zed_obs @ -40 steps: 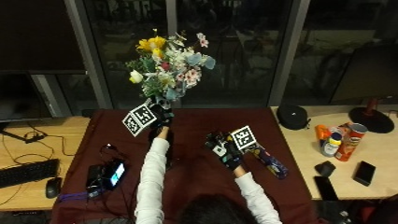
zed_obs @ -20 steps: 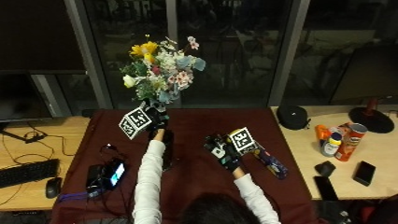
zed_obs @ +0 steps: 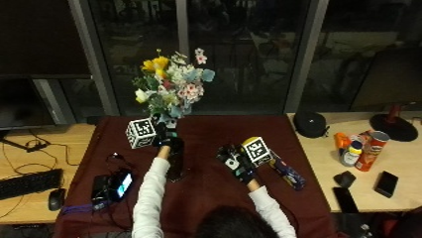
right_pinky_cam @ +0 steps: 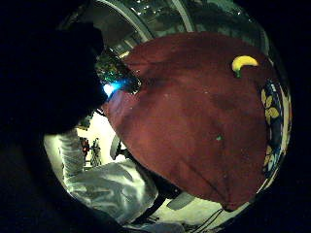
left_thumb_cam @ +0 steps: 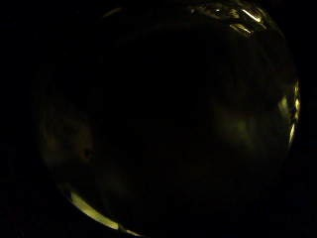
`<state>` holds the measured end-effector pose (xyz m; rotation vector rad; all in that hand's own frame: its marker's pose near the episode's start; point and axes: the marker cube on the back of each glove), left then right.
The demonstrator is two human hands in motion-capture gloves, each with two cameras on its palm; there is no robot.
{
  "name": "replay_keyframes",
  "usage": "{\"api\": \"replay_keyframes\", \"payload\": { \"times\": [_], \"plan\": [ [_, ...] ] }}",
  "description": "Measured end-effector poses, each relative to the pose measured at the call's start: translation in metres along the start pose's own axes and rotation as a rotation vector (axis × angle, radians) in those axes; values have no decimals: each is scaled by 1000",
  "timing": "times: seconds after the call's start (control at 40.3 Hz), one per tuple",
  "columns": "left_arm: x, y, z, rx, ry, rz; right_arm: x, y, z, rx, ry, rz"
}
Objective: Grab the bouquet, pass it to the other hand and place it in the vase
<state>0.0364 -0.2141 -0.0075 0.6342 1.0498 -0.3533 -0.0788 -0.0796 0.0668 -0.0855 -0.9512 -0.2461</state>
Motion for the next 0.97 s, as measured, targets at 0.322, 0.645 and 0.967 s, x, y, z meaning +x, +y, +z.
{"api": "replay_keyframes", "payload": {
  "times": [0.322, 0.645, 0.967],
  "plan": [
    [-105, 60, -33, -352, -44, -53, 25, 15, -9, 4, -16, 101],
    [-96, 56, -21, -272, -379, 280, 60, 15, -17, 69, -64, 121],
    [-87, 56, -30, -245, -228, 174, 74, 31, -23, 62, -73, 187]
  ]
}}
